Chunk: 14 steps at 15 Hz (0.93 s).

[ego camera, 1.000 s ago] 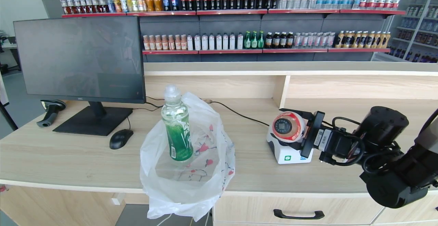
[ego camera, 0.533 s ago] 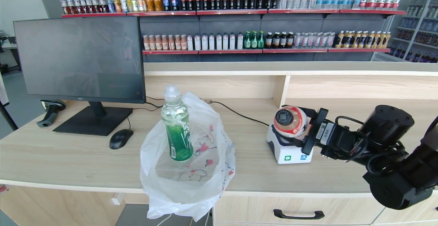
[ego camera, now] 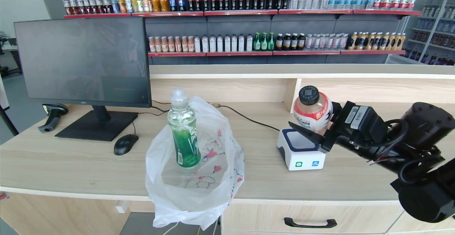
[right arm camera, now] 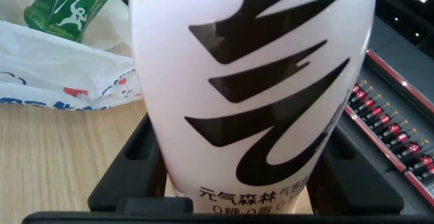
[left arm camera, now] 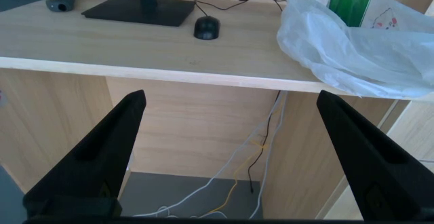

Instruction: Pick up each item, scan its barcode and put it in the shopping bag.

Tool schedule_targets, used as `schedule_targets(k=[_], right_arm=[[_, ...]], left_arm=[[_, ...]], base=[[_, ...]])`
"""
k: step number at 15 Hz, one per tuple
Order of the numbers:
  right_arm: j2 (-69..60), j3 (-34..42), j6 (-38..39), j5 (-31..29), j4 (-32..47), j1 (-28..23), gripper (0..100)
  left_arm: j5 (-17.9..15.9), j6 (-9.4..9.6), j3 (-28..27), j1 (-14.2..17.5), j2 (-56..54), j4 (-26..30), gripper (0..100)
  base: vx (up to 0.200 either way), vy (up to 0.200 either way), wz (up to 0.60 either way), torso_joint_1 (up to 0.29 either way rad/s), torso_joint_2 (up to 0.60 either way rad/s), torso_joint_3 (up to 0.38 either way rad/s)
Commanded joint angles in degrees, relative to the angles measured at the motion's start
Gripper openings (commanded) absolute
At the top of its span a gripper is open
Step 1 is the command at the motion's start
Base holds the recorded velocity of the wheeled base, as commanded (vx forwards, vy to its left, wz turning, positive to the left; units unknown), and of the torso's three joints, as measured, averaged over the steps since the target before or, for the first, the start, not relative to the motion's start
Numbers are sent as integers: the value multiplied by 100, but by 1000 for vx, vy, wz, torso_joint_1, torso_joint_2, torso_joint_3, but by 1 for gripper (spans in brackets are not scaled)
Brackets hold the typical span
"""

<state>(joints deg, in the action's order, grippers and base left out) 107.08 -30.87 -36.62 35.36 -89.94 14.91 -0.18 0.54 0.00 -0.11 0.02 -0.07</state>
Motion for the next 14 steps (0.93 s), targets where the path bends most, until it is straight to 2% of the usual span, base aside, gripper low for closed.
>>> schedule_targets(k=[1,5,7,9,10,12,14], right_arm=[[-284,37,445,-408,-6,232,0],[-715,397,1676,-1954,-6,434,0],[-785,441,1975,-2394,-6,539,0],[-812,494,2563,-3334,-6,952,0],[-812,591,2950,-3624,-6,1119,0],[-794,705,3310,-3950,-6,1172,0],[-689,661,3697,-3976,-6,1093,0]], left_arm=[[1,-1,0,2,-2,-1,100],[1,-1,0,2,-2,-1,100],[1,-1,0,2,-2,-1,100],[1,-1,0,2,-2,-1,100],[1,-1,0,2,-2,-1,100],[1,-1,0,2,-2,-1,100],[1,-1,0,2,-2,-1,100]], base=[[0,0,0,0,0,0],[0,0,0,0,0,0],[0,0,0,0,0,0],[0,0,0,0,0,0],[0,0,0,0,0,0],[0,0,0,0,0,0],[0,0,0,0,0,0]])
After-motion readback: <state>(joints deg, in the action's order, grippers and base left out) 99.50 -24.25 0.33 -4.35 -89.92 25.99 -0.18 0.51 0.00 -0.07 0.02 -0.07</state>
